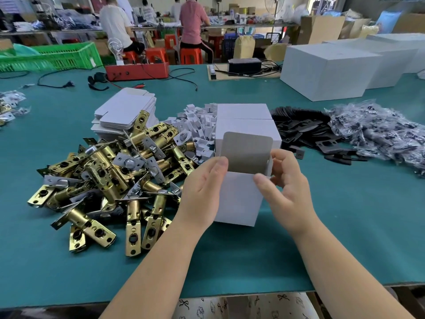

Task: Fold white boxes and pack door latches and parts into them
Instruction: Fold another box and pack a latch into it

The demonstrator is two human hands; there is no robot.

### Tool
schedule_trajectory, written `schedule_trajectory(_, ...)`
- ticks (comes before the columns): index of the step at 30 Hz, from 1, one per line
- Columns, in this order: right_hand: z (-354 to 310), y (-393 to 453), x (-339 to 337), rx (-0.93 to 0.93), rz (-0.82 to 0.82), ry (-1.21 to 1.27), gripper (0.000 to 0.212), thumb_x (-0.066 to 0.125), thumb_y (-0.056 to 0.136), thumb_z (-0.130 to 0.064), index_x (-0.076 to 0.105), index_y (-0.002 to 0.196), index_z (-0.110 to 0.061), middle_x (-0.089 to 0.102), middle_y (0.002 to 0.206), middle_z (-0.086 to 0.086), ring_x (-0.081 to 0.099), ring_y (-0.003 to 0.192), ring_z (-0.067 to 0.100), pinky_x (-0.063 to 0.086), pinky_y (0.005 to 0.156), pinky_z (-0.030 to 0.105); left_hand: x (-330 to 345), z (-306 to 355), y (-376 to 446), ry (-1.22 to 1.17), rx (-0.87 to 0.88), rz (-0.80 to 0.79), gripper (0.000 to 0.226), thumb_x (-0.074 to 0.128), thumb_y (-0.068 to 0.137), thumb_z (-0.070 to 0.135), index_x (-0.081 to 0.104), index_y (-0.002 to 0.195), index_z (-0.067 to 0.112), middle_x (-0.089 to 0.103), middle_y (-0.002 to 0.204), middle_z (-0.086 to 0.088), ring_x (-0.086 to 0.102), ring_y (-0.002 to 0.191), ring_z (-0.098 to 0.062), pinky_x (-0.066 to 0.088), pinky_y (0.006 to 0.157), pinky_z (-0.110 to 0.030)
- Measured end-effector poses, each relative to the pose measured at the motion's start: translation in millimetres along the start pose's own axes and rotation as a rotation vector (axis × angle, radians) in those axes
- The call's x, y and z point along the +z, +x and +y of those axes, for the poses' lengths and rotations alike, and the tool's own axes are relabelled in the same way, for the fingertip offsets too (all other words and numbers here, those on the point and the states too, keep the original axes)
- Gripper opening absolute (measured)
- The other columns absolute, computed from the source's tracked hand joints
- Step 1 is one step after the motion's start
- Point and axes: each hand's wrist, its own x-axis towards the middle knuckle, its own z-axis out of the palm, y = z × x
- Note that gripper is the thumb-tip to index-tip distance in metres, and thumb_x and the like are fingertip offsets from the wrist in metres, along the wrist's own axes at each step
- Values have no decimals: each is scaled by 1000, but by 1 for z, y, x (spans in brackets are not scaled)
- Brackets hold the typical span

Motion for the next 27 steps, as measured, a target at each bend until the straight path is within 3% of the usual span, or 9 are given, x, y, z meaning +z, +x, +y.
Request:
schedule_trajectory(5, 0, 3, 0, 42, 101, 47, 19, 47, 83, -45, 55, 87, -28, 56, 72, -13, 47, 63, 8, 43, 60, 35, -1, -1, 2, -20, -53, 41, 79, 39, 77, 60, 47, 77, -19, 47, 73, -37, 46, 67, -44, 37, 63, -57)
schedule_trajectory(9, -1, 1, 1, -38, 115, 78, 14, 44, 84, -33, 55, 94, -32, 52, 69, -3, 43, 58, 11, 38, 56, 25, -2, -3, 1, -18, -4, 75, 67, 34, 77, 46, 52, 83, -18, 53, 81, -36, 51, 77, -44, 39, 67, -59)
schedule_trajectory(11, -2, 1, 0, -34, 114, 119, 22, 43, 82, -29, 53, 101, -33, 49, 67, 10, 43, 58, 25, 39, 56, 27, -2, -5, 2, -70, 19, 132, 46, 35, 79, 28, 60, 102, -4, 64, 93, -26, 58, 86, -40, 43, 65, -46)
schedule_trajectory(12, -2, 1, 0, -36, 117, 143, 26, 43, 81, -26, 51, 104, -32, 51, 68, 11, 45, 60, 25, 40, 56, 24, -3, -7, 2, -104, 39, 165, 42, 34, 79, 18, 61, 112, 14, 70, 91, -10, 62, 86, -30, 47, 65, -38)
schedule_trajectory(13, -1, 1, 0, -47, 121, 165, 29, 42, 80, -22, 50, 107, -32, 56, 71, 7, 47, 61, 18, 41, 58, 20, -4, -7, 3, -129, 54, 194, 48, 33, 77, 12, 55, 117, 27, 72, 89, 2, 65, 83, -16, 50, 61, -29)
schedule_trajectory(15, -1, 3, 0, -75, 106, 181, 35, 42, 78, -13, 49, 108, -30, 64, 86, -13, 52, 71, 2, 43, 65, 11, -5, -7, 4, -149, 99, 174, 53, 32, 77, 5, 52, 116, 35, 73, 90, 4, 64, 77, -9, 48, 58, -22)
schedule_trajectory(19, -3, 3, 0, -96, 38, 229, 42, 38, 77, -11, 56, 109, -31, 62, 99, -25, 55, 83, -5, 45, 75, 10, -4, -2, 3, -102, 182, 135, 58, 33, 82, 2, 58, 108, 47, 71, 95, 0, 58, 73, -24, 44, 60, -34)
schedule_trajectory(23, -4, 3, 0, -128, 48, 159, 49, 38, 79, -11, 58, 114, -38, 57, 112, -18, 53, 84, 9, 45, 77, 22, -7, -6, 4, -1, 230, 154, 58, 34, 83, 4, 54, 111, 50, 67, 99, -3, 58, 79, -36, 48, 63, -49)
schedule_trajectory(27, -2, 4, -1, -113, 41, 63, 43, 36, 80, -15, 58, 115, -28, 58, 109, -12, 51, 88, 4, 42, 81, 13, -7, -6, 4, 10, 195, 114, 55, 34, 82, 9, 70, 104, 44, 62, 92, -23, 56, 87, -43, 47, 72, -56)
